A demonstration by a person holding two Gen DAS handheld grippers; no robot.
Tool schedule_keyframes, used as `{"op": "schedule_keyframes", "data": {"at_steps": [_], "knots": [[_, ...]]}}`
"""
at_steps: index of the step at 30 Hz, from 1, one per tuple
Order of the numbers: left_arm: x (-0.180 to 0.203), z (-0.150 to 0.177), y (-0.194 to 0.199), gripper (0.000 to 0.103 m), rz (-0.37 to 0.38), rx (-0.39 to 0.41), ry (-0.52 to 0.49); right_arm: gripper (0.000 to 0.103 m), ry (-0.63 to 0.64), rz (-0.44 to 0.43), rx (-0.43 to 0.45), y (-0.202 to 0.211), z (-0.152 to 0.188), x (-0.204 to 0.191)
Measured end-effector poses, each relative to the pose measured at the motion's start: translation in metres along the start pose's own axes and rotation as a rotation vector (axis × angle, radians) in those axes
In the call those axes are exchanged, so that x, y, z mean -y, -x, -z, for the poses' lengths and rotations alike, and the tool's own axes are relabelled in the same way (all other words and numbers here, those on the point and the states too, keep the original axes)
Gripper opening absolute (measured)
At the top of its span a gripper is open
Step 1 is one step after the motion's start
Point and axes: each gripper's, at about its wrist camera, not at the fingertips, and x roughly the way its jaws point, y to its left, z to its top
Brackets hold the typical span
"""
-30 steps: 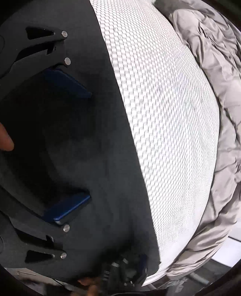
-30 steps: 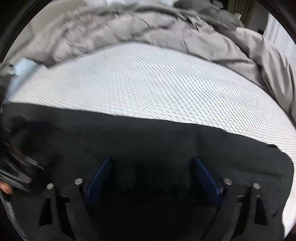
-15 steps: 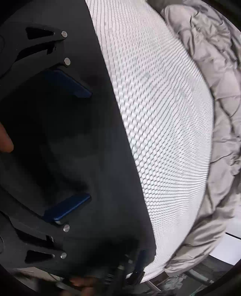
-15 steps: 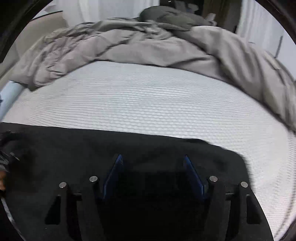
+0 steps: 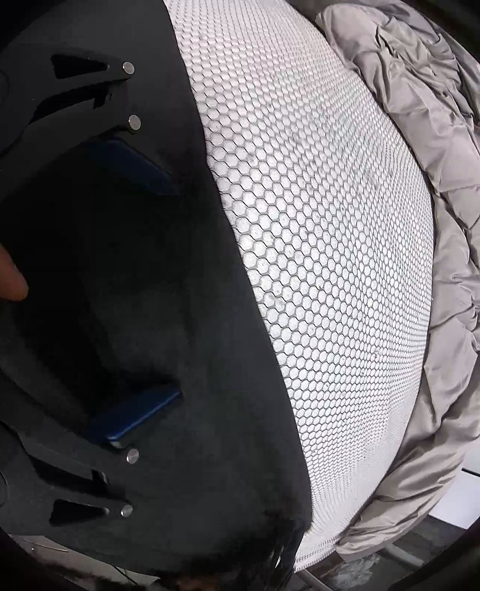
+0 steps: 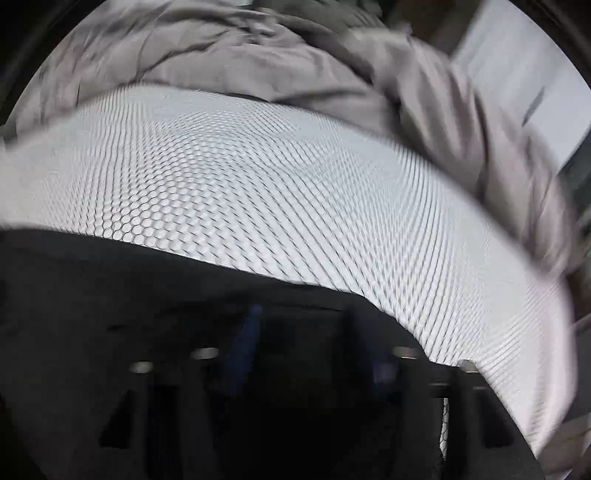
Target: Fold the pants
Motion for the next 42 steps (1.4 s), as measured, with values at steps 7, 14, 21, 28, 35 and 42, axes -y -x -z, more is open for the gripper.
{"op": "schedule_keyframes", "data": {"at_steps": [7,14,21,28,35,42], "knots": [[0.017,0.060,0.066,0.102,0.080,0.086,-0.113,0.068,0.072,-0.057,0.134,0.086,0.050,-0.012],[-0.028,0.123,0.071,0.103,-0.052,0.069,-0.044,0.067,0.246,0.089,0.081,0.077,0.109,-0.021],[0.009,0.121,0.098,0.102,0.060,0.118,-0.062,0.071,0.028,-0.063,0.136,0.124,0.112,-0.001],[0.004,0.158,0.090,0.102,0.036,0.107,-0.075,0.087,0.250,-0.120,0.083,0.109,0.118,-0.097],[-0.131,0.200,0.125,0.102,-0.082,0.147,0.073,0.095,0.112,-0.230,0.025,0.095,0.130,-0.068],[-0.192,0.219,0.146,0.102,-0.213,0.142,0.154,0.099,0.109,-0.216,0.032,0.091,0.127,-0.067]]}}
